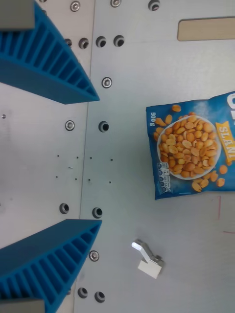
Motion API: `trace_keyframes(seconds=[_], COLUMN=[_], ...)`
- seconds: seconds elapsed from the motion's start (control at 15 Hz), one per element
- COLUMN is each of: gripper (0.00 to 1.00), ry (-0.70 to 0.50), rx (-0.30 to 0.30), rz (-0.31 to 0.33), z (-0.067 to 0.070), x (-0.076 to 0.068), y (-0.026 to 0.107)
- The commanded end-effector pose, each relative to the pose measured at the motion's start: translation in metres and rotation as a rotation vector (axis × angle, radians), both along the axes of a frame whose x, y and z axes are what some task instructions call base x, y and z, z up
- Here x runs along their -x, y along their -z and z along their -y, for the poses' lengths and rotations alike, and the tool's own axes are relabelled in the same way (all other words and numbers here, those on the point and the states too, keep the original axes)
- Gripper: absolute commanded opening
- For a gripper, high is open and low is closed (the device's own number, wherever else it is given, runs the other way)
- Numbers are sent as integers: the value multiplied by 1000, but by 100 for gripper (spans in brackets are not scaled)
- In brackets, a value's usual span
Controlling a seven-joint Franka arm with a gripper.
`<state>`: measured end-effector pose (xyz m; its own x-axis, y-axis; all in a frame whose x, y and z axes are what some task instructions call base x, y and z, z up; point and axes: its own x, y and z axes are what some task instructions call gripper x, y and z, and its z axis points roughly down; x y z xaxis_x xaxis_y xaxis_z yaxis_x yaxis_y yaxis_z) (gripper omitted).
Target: Rotate around base negative y
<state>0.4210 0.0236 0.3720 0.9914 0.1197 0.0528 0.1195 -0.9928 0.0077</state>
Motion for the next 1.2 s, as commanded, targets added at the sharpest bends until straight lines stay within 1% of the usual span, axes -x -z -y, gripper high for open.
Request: trace_keyframes(seconds=[0.07,1.2], gripper=[100,100], ry=[0,-1], rx=[2,2], rz=[236,463], z=[1,1], x=[13,13], y=[3,3])
